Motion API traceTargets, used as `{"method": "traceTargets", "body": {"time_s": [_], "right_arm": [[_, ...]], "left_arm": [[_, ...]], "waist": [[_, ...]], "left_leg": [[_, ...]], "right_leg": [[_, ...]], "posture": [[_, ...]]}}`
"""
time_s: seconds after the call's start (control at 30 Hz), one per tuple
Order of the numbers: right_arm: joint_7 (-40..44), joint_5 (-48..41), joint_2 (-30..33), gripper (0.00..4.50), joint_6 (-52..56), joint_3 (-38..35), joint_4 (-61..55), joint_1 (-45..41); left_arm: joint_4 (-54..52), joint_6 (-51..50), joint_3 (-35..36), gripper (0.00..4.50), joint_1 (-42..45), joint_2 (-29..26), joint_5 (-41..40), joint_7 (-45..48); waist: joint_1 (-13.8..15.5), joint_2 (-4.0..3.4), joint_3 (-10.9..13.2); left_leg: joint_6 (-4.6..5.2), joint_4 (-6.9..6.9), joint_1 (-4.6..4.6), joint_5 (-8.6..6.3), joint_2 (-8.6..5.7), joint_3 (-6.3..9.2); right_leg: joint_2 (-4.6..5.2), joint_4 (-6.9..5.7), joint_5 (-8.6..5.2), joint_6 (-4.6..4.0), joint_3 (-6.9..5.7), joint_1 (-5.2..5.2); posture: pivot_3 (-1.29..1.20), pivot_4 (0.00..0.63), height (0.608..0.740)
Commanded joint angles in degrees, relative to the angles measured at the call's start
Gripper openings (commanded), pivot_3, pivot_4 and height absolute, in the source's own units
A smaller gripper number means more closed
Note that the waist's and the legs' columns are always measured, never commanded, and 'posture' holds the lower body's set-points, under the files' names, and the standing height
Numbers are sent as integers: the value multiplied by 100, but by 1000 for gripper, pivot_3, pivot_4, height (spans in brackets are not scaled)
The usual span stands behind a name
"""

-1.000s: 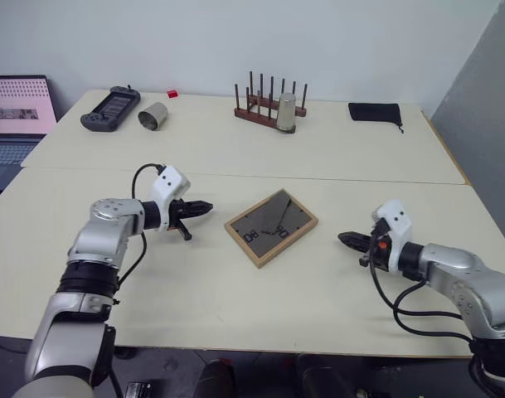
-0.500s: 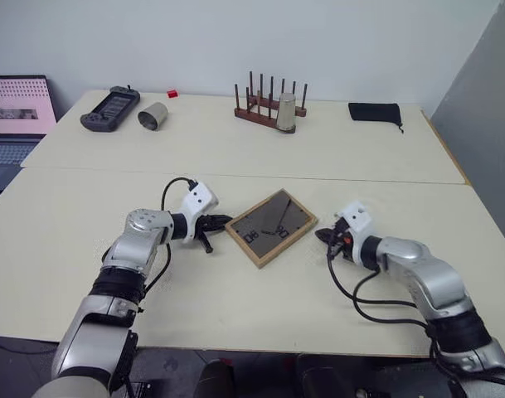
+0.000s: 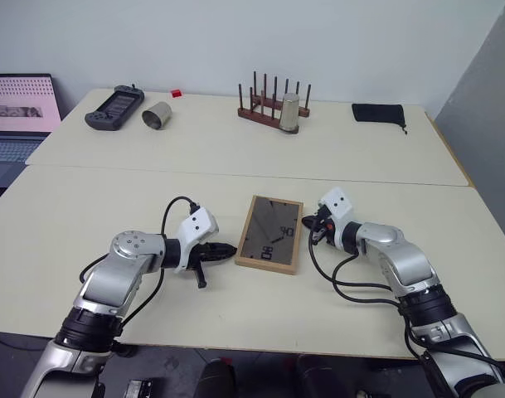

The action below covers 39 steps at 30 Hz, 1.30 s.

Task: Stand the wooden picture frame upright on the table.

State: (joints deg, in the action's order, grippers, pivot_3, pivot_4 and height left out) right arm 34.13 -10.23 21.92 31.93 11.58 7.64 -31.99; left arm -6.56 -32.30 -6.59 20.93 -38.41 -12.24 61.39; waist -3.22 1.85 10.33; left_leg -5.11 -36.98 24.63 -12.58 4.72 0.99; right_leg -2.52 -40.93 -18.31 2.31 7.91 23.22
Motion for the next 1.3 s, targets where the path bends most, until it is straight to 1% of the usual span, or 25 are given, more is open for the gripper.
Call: {"method": "traceTargets", "body": {"time_s": [0.03, 0.23, 0.43, 0.53, 0.6, 0.7, 0.8, 0.93, 1.07, 1.17, 1.27, 1.3], "right_arm": [[134, -37, -74, 35, -190, -147, 20, -215], [255, -81, -166, 35, -198, -204, 100, -311], [456, -99, -209, 35, -234, -211, 75, -345], [426, 35, -99, 35, -284, -220, 51, -283], [440, 159, 95, 35, -368, -224, 16, -190], [514, 204, 421, 35, -363, -322, -198, 49], [589, 168, 522, 0, -300, -296, -426, 218], [540, 216, 415, 0, -314, -221, -394, 232], [509, 295, 250, 0, -389, -116, -305, 178], [534, 385, 189, 0, -477, -12, -261, 152], [554, 523, 198, 0, -605, 101, -244, 151], [549, 544, 181, 0, -612, 115, -243, 151]], "left_arm": [[-564, -218, 26, 10, -63, 67, -226, -174], [-864, -489, -37, 10, -141, 143, -401, -334], [-840, -407, -198, 10, -163, 256, -377, -474], [-732, -589, 23, 10, 7, 284, -500, -608], [-564, -829, 251, 10, 193, 226, -601, -714], [-265, -1120, 567, 10, 313, -97, -914, -445], [-24, -1605, 791, 532, 338, -317, -1361, -159], [305, -2463, 1071, 1332, 507, -433, -1962, 5], [880, -3426, 1209, 2264, 850, -485, -2469, 84], [1518, -4152, 1309, 2891, 1220, -370, -2668, -114], [1912, -4549, 1275, 3605, 1462, -329, -2743, -211], [2053, -4673, 1271, 3759, 1554, -306, -2763, -237]], "waist": [[-5, 0, 0], [-5, 0, 0], [-15, 0, 0], [-16, 0, 0], [-10, 0, 0], [-9, 0, 0], [-22, 0, 0], [-46, -1, 1], [-46, -1, 1], [-43, -1, 1], [-39, -1, 1], [-37, -1, 1]], "left_leg": [[0, 0, 0, 0, 0, 0], [0, 1, 0, 0, 0, 2], [0, 1, -1, 0, 0, 2], [0, 1, -1, 0, 0, 3], [0, 1, -1, 0, 0, 4], [1, 0, 0, 0, -2, 5], [1, 3, -1, 0, -1, 5], [1, 3, -1, 0, 0, 14], [1, 2, 2, 0, -1, 37], [1, 2, 5, 0, -1, 43], [1, 2, 6, 1, 0, 47], [0, 2, 6, 1, 0, 49]], "right_leg": [[0, 0, 0, 0, -1, 0], [0, -1, 0, 0, -2, 0], [-1, -1, 0, 0, -2, 0], [-1, -1, 0, 0, -2, 0], [-1, -1, 0, 0, -3, 0], [-1, 0, 0, 0, -4, 0], [-1, 2, -3, -5, -5, 0], [-1, -2, -5, -7, -14, 0], [-1, -6, -5, -7, -41, -3], [-1, -7, -6, -9, -51, -4], [0, -6, -7, -12, -58, -4], [0, -6, -8, -13, -61, -4]], "posture": [[0, 150, 740], [0, 150, 740], [0, 150, 740], [0, 150, 740], [0, 150, 740], [0, 150, 740], [0, 150, 740], [0, 150, 740], [0, 150, 740], [0, 150, 740], [0, 150, 740], [0, 150, 740]]}}
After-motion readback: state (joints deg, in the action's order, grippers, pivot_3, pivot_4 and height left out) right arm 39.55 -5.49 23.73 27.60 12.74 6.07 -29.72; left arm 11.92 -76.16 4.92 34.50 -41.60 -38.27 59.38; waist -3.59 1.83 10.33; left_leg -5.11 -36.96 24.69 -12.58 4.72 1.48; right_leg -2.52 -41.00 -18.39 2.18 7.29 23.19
